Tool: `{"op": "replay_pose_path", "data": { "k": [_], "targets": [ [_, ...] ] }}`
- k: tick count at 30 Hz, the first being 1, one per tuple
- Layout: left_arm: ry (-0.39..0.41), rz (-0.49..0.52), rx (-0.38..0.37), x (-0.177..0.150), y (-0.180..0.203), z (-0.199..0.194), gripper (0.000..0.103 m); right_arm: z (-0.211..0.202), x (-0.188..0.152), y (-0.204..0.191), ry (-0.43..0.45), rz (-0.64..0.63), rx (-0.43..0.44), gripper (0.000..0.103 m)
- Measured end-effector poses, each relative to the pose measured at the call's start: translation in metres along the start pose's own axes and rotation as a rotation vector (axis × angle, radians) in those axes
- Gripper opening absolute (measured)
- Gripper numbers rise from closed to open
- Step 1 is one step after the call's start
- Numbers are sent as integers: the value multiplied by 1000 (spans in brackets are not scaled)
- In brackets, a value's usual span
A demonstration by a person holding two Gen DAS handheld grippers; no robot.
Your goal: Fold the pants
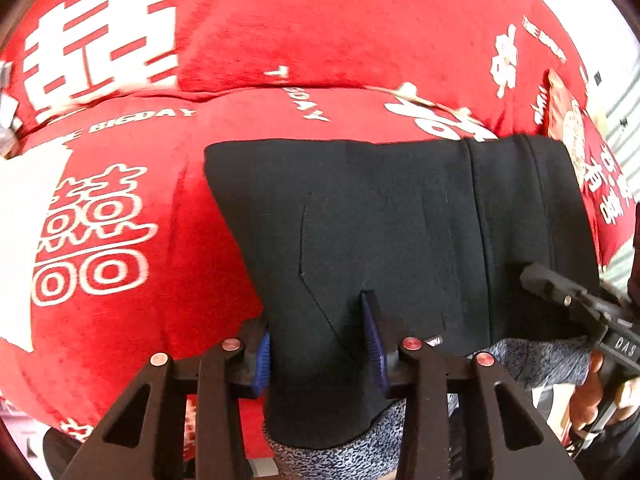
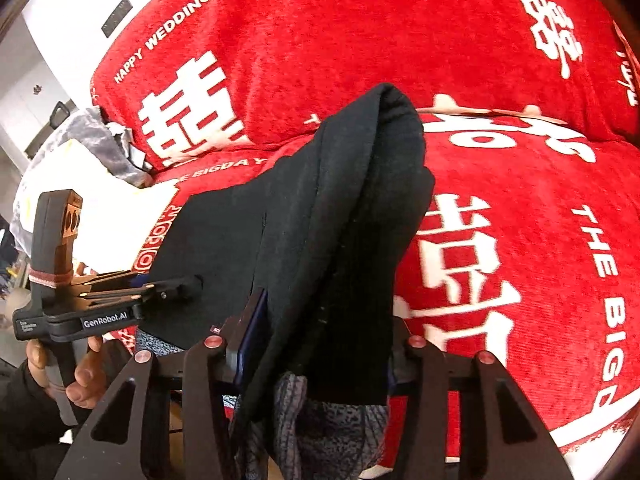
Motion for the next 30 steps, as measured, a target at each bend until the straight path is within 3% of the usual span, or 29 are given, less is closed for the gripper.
{"op": "replay_pose_path", "data": {
  "k": [10, 20, 23, 25, 27, 30],
  "targets": [
    [5, -114, 83, -4, -74, -14, 40, 46, 5, -65, -62, -40, 72, 51],
    [-37, -121, 90, -18, -88, 21, 43, 83, -11, -39, -137, 47, 42, 52],
    [-41, -122, 99, -20, -90, 22, 54, 89, -15, -30, -157, 64, 17, 60],
    [-52, -121, 131, -22, -94, 24, 76, 93, -17, -23, -169, 84, -12, 68],
    [-63, -125, 166, -26, -100, 25, 88, 93, -18, -17, -170, 109, -34, 77],
    [-50, -164, 178, -29, -110, 19, 89, 81, -13, -12, -146, 127, -100, 79]
  ]
}}
Point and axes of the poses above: each gripper's, at about its wrist camera, not at the fingertips, and z roughly the way its jaws point, y to its right, x to its top, the point moved 9 cm from there along z, roughly the way its jaws point, and after that the axes turned 4 degrees about -z, right-handed, at the moved point
